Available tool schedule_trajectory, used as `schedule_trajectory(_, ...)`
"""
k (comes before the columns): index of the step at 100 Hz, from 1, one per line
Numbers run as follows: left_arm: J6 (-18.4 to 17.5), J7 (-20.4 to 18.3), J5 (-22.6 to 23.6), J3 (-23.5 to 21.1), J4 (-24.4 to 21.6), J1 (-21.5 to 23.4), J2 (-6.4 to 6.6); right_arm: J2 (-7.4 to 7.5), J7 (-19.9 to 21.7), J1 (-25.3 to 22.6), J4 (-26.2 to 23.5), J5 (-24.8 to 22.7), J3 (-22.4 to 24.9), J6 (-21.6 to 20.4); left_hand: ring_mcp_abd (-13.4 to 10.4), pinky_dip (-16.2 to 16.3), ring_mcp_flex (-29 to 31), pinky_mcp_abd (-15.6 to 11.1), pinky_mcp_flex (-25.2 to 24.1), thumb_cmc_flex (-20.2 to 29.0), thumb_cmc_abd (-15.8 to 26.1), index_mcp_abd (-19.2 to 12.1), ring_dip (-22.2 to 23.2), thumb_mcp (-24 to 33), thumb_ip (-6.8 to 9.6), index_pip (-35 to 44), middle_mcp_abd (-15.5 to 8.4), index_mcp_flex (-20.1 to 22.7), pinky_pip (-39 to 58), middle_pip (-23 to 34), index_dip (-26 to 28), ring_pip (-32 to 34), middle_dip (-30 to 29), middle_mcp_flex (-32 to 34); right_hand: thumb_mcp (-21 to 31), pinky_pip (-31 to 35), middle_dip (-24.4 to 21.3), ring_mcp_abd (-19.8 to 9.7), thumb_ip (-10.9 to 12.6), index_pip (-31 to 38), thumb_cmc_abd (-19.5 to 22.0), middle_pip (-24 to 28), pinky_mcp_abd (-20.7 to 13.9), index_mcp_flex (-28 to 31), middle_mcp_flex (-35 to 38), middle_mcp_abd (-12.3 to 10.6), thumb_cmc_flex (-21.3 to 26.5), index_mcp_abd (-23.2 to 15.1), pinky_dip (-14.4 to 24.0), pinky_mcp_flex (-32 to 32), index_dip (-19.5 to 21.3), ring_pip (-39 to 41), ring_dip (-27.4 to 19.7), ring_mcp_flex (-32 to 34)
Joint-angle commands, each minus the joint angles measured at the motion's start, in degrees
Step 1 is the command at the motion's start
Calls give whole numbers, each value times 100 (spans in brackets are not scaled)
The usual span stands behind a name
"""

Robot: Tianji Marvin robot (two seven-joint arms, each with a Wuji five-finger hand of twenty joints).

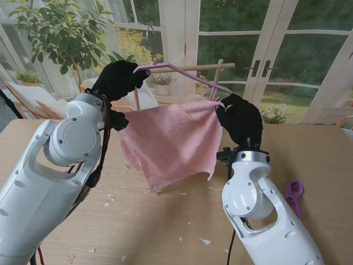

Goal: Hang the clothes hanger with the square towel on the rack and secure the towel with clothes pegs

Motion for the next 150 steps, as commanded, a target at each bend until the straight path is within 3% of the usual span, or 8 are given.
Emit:
schedule_trajectory(1, 43, 3, -66, -43, -59, 9, -18, -2, 155, -152, -27, 76, 29, 14, 57, -18, 251, 149, 214, -153, 251, 92, -44, 133, 142, -20, 45, 177, 1121, 134, 66, 350, 93, 191, 201, 292, 56, 57, -29, 305, 145, 205, -57, -8, 62, 107, 146, 48, 2780, 68, 111, 151, 79, 175)
schedule_trajectory(32, 421, 233, -734, -30, -161, -62, -151, 84, 525, -67, 336, 10, -229, -80, 118, -8, 249, 149, 209, -139, 233, 139, -37, 149, 137, -27, 78, 199, 1126, 130, 70, 338, 113, 200, 287, 317, -9, 55, -37, 252, 36, 120, -26, 73, 132, 83, 51, -2, 2727, 103, -51, 99, 30, 210)
schedule_trajectory(67, 105, -156, -871, -286, -186, 9, -26, 92, 602, 106, 612, -89, -258, 176, 136, 7, 250, 149, 204, -165, 194, 145, -25, 189, 141, -33, 98, 250, 1130, 129, 70, 345, 132, 236, 179, 95, -108, 55, -61, 179, 85, -87, 7, -11, 25, 20, 49, -90, 2609, -70, -179, -157, -70, 36)
schedule_trajectory(77, 86, -271, -838, -312, -198, 18, 11, 143, 767, 73, 612, -121, -202, 149, 137, 13, 250, 149, 203, -167, 193, 152, -23, 197, 141, -40, 97, 252, 1133, 127, 69, 348, 136, 237, 160, -463, -384, 72, 20, -729, 21, -876, 57, -450, -632, 40, -639, 199, 2510, -547, -540, -975, -271, -665)
schedule_trajectory(82, 91, -337, -761, -304, -198, 11, 33, 186, 868, 22, 590, -188, -155, 84, 121, 16, 252, 149, 205, -164, 194, 152, -23, 200, 141, -42, 95, 253, 1135, 126, 69, 352, 139, 239, 19, -931, -611, 67, 408, -2043, 202, -1461, 89, -606, -1225, 81, -1168, 478, 2502, -910, -58, -1575, -392, -1231)
schedule_trajectory(98, 193, -375, -559, -206, -205, -38, 49, 389, 1357, -338, 316, -614, 186, -159, 63, 36, 262, 149, 209, -136, 197, 178, -35, 174, 140, -45, 56, 253, 1164, 126, 74, 394, 139, 281, -708, -2672, -1414, -44, 355, -3625, 89, -2741, 138, -1787, -2848, 181, -1728, 744, 2103, -1855, -829, -3197, -973, -2511)
schedule_trajectory(115, 248, -342, -434, -151, -217, -83, 43, 529, 1698, -822, 14, -934, 780, -444, 15, 46, 266, 149, 214, -86, 200, 193, -72, 129, 146, -31, 19, 254, 1178, 130, 85, 427, 131, 307, -1038, -3366, -1593, -141, 368, -3787, 133, -3073, 97, -1935, -3097, 60, -1610, 415, 2115, -2063, -925, -3690, -1151, -2761)
schedule_trajectory(150, 264, -251, -537, -106, -183, -92, 6, 741, 2416, -1864, -621, -1805, 1794, -666, -9, 74, 268, 149, 213, 1, 242, 226, -143, 17, 155, 23, -39, 240, 1218, 155, 114, 493, 119, 345, -1001, -3735, -1703, -310, 569, -3896, 406, -3349, 59, -1915, -2998, -276, -926, 22, 2232, -2075, -934, -4010, -1288, -2745)
